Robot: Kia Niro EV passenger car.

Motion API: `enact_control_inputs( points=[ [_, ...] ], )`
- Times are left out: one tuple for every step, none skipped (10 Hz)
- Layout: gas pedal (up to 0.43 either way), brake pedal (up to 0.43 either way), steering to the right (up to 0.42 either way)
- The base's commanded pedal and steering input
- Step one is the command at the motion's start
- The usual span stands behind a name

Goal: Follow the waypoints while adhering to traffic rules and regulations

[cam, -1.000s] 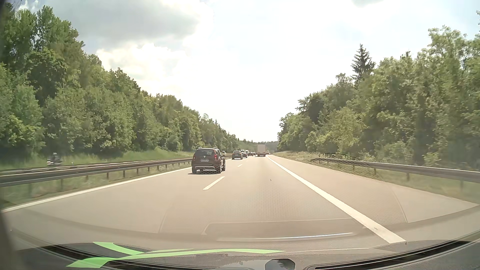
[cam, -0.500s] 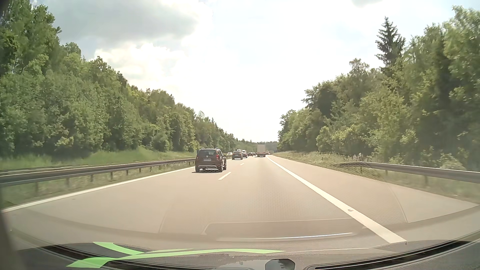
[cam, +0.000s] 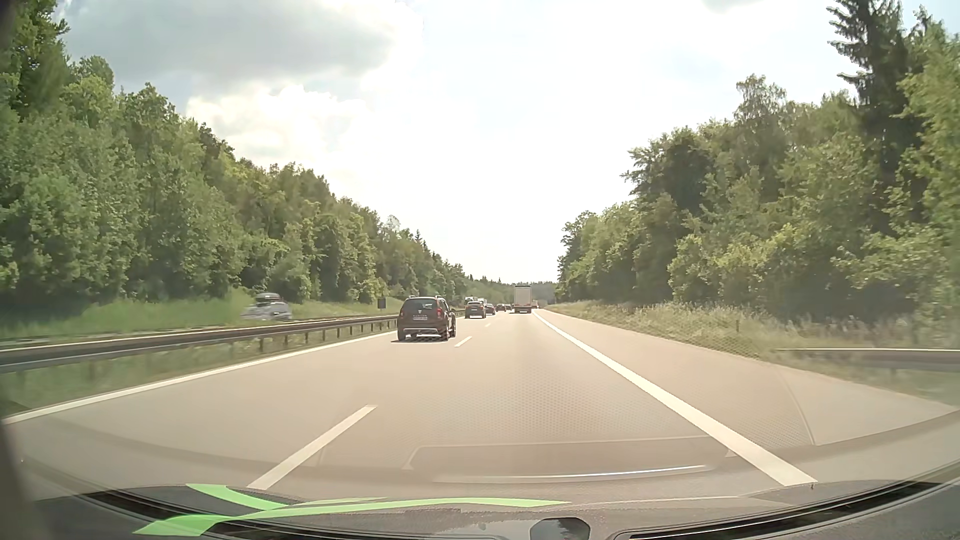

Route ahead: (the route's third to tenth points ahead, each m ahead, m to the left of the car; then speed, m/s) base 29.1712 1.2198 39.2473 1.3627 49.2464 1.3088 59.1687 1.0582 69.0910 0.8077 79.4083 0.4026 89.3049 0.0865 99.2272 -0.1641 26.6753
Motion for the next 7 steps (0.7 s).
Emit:
enact_control_inputs(
  points=[
    [0.13,0.0,-0.001],
    [0.13,0.0,-0.001],
    [0.13,0.0,-0.002],
    [0.13,0.0,-0.001],
    [0.13,0.0,-0.002],
    [0.13,0.0,-0.001],
    [0.13,0.0,-0.001]
  ],
)
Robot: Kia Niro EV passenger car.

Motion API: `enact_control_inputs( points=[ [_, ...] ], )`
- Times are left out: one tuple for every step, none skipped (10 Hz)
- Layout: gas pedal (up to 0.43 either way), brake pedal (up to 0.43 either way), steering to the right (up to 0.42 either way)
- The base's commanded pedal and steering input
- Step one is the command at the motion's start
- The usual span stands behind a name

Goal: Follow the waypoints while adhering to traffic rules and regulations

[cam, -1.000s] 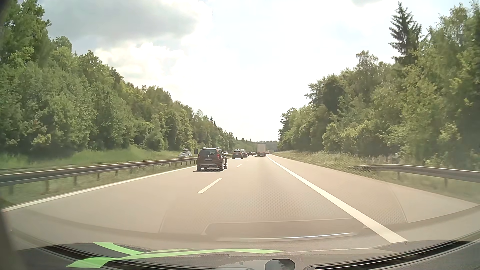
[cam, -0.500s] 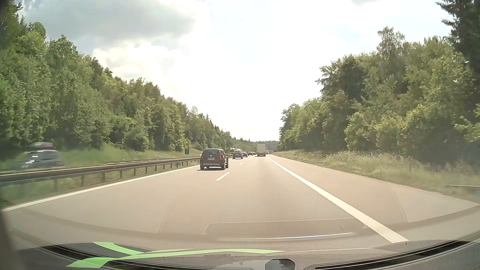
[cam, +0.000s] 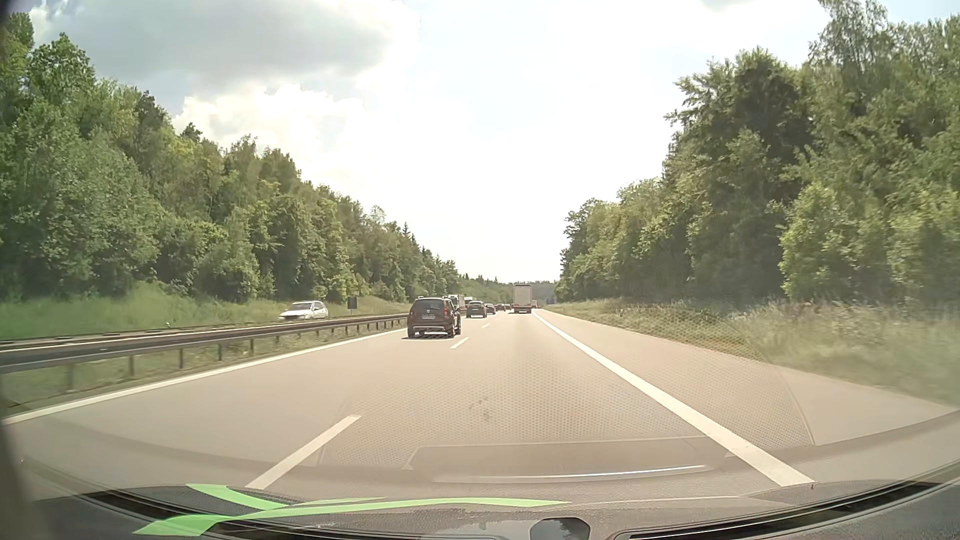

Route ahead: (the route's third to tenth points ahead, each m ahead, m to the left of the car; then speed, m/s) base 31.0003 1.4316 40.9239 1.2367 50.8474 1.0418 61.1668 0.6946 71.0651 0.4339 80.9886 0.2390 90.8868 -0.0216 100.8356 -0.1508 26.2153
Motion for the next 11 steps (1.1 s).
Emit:
enact_control_inputs(
  points=[
    [0.13,0.0,-0.002],
    [0.13,0.0,-0.002],
    [0.138,0.0,-0.002],
    [0.138,0.0,-0.002],
    [0.138,0.0,-0.002],
    [0.15,0.0,-0.002],
    [0.15,0.0,-0.002],
    [0.15,0.0,-0.002],
    [0.169,0.0,-0.001],
    [0.169,0.0,-0.001],
    [0.169,0.0,-0.001]
  ],
)
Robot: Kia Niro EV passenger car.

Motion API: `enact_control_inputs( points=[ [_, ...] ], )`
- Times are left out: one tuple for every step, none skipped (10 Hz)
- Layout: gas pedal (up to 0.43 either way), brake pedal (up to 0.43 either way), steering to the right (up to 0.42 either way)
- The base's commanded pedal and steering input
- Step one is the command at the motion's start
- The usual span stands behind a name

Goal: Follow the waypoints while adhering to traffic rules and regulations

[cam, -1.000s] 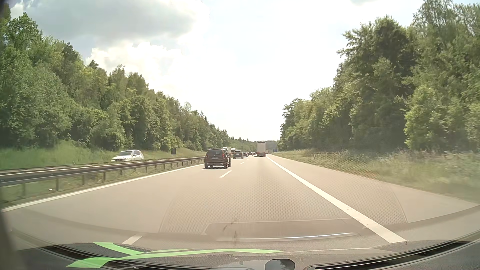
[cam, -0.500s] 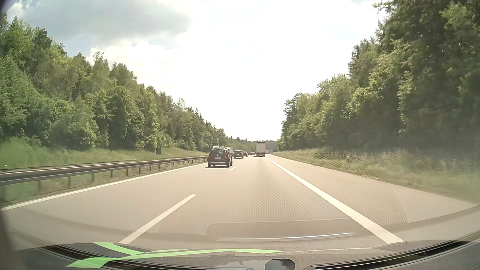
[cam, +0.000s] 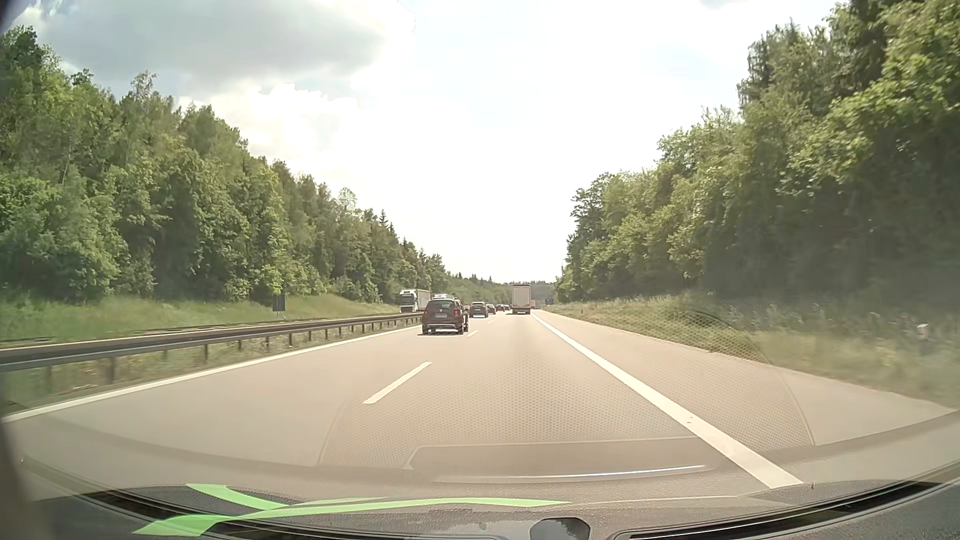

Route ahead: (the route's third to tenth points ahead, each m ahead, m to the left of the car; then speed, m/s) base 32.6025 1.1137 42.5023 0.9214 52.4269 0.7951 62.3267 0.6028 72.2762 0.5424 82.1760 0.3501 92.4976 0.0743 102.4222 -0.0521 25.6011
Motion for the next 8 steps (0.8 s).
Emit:
enact_control_inputs(
  points=[
    [0.169,0.0,-0.001],
    [0.169,0.0,-0.001],
    [0.169,0.0,-0.001],
    [0.169,0.0,-0.002],
    [0.169,0.0,-0.002],
    [0.169,0.0,-0.002],
    [0.169,0.0,-0.002],
    [0.169,0.0,-0.002]
  ],
)
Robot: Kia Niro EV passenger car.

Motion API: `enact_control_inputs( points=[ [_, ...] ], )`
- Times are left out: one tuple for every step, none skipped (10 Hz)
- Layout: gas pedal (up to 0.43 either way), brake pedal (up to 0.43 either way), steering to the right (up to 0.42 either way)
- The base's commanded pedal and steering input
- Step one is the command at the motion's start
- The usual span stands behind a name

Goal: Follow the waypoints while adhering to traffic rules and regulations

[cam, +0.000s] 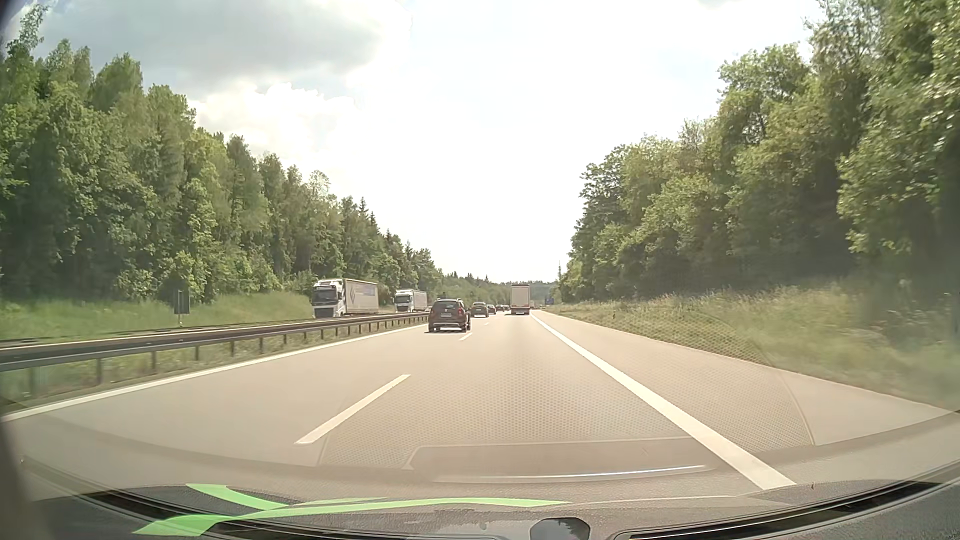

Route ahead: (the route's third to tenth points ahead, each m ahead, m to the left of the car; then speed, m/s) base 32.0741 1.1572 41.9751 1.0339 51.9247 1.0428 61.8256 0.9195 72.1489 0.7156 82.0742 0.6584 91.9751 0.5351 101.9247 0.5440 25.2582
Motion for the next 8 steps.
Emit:
enact_control_inputs(
  points=[
    [0.169,0.0,-0.002],
    [0.169,0.0,-0.002],
    [0.177,0.0,-0.003],
    [0.189,0.0,-0.003],
    [0.189,0.0,-0.003],
    [0.189,0.0,-0.003],
    [0.189,0.0,-0.003],
    [0.189,0.0,-0.003]
  ],
)
